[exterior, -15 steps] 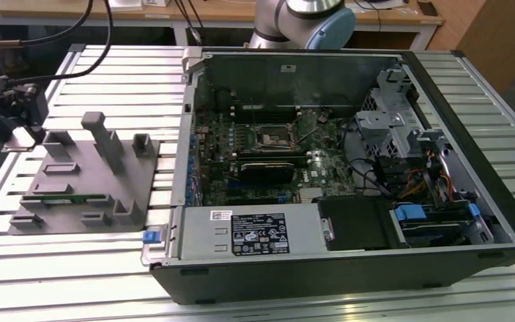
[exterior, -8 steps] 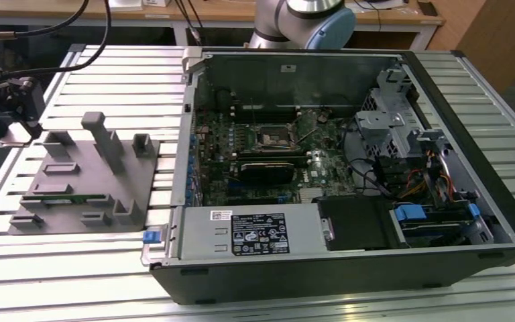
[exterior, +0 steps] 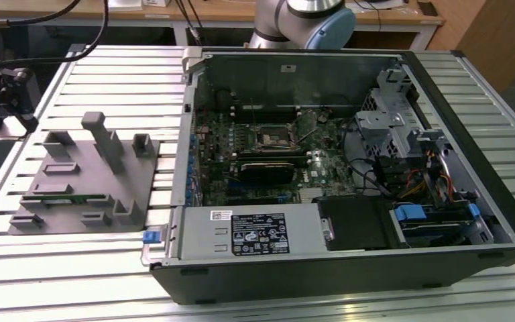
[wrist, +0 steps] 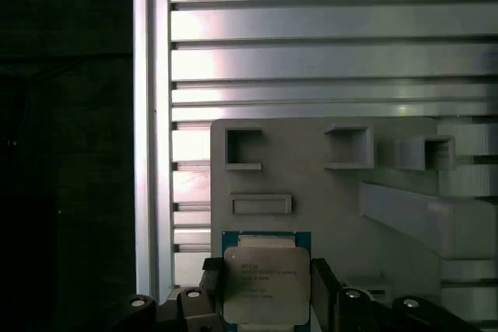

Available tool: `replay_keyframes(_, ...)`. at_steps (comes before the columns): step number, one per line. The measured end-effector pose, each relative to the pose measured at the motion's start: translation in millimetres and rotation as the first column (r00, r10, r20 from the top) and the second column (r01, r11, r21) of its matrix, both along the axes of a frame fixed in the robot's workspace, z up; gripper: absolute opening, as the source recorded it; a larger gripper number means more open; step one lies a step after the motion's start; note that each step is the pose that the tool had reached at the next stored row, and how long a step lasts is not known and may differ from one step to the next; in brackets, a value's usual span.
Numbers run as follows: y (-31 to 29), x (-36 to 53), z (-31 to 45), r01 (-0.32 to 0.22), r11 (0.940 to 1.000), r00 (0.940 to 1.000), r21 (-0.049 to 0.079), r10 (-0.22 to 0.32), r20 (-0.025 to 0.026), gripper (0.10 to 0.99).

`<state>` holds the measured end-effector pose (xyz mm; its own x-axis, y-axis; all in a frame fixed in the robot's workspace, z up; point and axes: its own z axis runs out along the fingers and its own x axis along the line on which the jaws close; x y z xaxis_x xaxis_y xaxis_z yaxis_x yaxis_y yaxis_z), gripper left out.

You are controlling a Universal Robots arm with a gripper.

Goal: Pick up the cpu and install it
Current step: 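Pick up the cpu and move it towards the insertion slot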

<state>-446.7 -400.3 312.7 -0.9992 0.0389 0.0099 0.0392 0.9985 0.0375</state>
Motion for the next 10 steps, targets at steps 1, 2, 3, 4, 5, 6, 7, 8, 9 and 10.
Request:
replay_keyframes(1, 0.0, 0.0, 1.9, 0.0, 1.0, 1.0, 0.0, 0.0, -0.0001, 0.541)
replay_keyframes(2, 0.1, 0.0, 3.7, 0.0, 1.0, 1.0, 0.0, 0.0, -0.0001, 0.541)
replay_keyframes(3, 0.2, 0.0, 5.5, 0.0, 1.0, 1.0, 0.0, 0.0, -0.0001, 0.541)
replay_keyframes(4, 0.2, 0.0, 7.2, 0.0, 1.0, 1.0, 0.0, 0.0, -0.0002, 0.541)
replay_keyframes(5, 0.3, 0.0, 8.9, 0.0, 1.0, 1.0, 0.0, 0.0, -0.0001, 0.541)
replay_keyframes(6, 0.4, 0.0, 10.9, 0.0, 1.0, 1.0, 0.0, 0.0, -0.0001, 0.541)
replay_keyframes(7, 0.4, 0.0, 12.7, 0.0, 1.0, 1.0, 0.0, 0.0, -0.0001, 0.541)
replay_keyframes(8, 0.5, 0.0, 14.5, 0.0, 1.0, 1.0, 0.0, 0.0, -0.0001, 0.541)
replay_keyframes(9, 0.5, 0.0, 16.4, 0.0, 1.0, 1.0, 0.0, 0.0, -0.0001, 0.541)
replay_keyframes(10, 0.6, 0.0, 18.5, 0.0, 1.0, 1.0, 0.0, 0.0, -0.0001, 0.541)
